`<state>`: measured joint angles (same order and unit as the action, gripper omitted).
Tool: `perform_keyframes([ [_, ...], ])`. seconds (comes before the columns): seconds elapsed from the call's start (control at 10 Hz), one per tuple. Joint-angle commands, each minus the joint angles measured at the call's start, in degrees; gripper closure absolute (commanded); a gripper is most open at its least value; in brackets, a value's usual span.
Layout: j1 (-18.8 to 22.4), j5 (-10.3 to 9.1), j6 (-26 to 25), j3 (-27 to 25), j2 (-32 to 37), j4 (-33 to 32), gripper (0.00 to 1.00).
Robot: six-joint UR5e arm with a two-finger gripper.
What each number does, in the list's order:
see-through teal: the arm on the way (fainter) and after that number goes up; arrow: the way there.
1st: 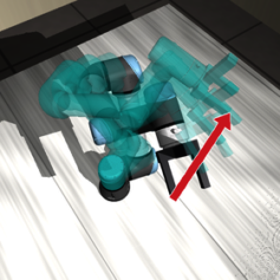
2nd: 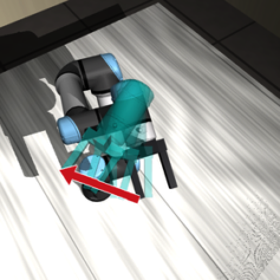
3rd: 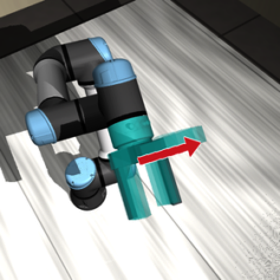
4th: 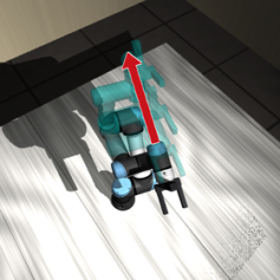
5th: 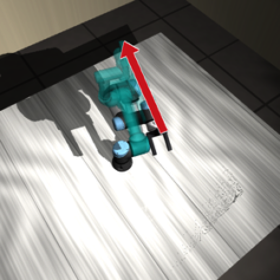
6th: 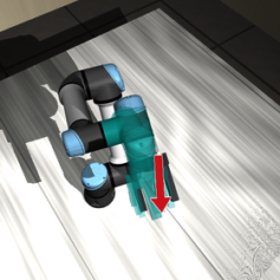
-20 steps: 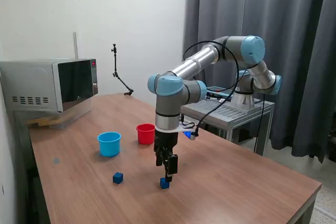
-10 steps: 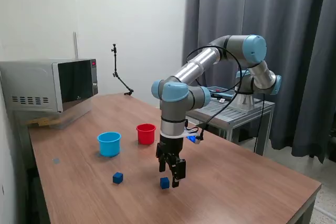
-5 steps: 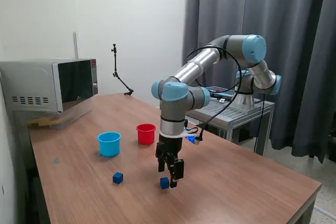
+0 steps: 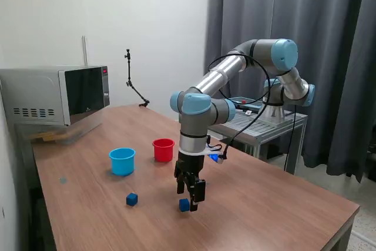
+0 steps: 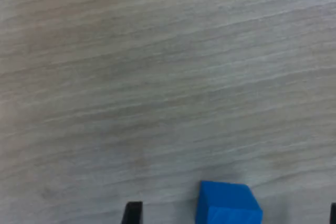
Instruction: Place red objects in the red bin, and blue objects in the blue bin.
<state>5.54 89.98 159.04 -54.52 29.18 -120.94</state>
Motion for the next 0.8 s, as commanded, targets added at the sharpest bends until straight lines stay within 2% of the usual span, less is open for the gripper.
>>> perform_keyframes([
  [0.0, 0.0, -0.07, 0.0, -0.2, 0.0, -0.1, 1.00],
  [0.5, -0.1, 0.11, 0.0, -0.2, 0.0, -0.2, 1.00],
  [0.7, -0.2, 0.81, 0.3, -0.2, 0.8, -0.1, 1.00],
])
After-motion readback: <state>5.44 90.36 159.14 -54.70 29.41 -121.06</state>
